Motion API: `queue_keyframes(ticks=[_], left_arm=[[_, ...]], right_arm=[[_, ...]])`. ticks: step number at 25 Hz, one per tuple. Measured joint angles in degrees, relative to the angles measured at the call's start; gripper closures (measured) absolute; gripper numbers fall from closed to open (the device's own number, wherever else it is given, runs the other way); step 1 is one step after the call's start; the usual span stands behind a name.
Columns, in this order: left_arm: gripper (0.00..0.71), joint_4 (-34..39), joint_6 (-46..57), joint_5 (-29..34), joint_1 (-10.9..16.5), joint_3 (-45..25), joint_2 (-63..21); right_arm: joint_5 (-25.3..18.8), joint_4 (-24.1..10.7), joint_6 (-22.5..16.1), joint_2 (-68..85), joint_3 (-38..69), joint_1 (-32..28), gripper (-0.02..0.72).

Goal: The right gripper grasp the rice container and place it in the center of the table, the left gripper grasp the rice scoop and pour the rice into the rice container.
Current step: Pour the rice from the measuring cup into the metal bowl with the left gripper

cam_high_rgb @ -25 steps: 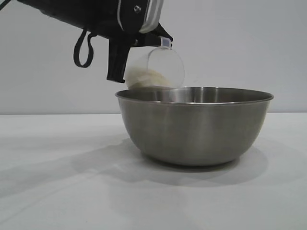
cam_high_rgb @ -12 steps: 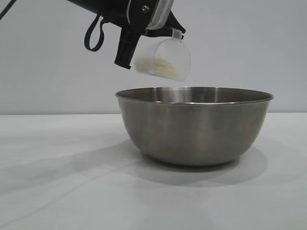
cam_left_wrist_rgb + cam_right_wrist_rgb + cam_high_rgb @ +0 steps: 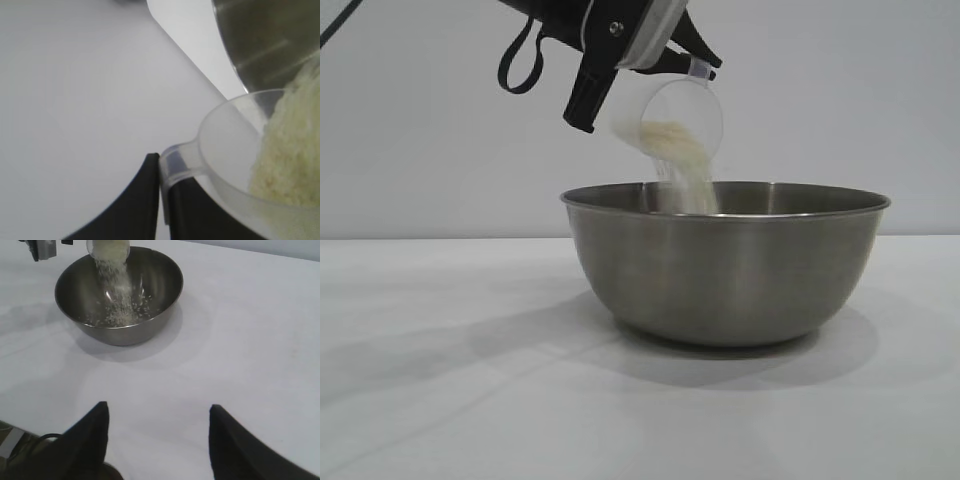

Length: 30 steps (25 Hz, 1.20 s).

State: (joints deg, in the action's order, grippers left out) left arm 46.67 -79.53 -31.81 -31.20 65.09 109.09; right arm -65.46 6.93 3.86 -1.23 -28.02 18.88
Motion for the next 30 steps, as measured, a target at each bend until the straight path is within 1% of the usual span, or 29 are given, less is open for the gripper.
queue_keyframes(ticks=[10, 13, 19, 30], left_arm=[[0.71, 7.34, 0.0, 0.59, -0.08, 3.56, 0.0], [0.71, 10.32, 0.0, 0.7, -0.08, 3.65, 0.0], [0.71, 14.08, -0.19, 1.08, -0.21, 4.25, -0.47], [0.71, 17.11, -0.04, 1.5, -0.68, 5.84, -2.0]], right_arm=[[0.0, 0.0, -0.04, 0.0, 0.0, 0.0, 0.329], [0.0, 0.0, -0.13, 0.0, 0.0, 0.0, 0.329], [0.0, 0.0, -0.13, 0.0, 0.0, 0.0, 0.329], [0.0, 0.0, -0.39, 0.0, 0.0, 0.0, 0.329]])
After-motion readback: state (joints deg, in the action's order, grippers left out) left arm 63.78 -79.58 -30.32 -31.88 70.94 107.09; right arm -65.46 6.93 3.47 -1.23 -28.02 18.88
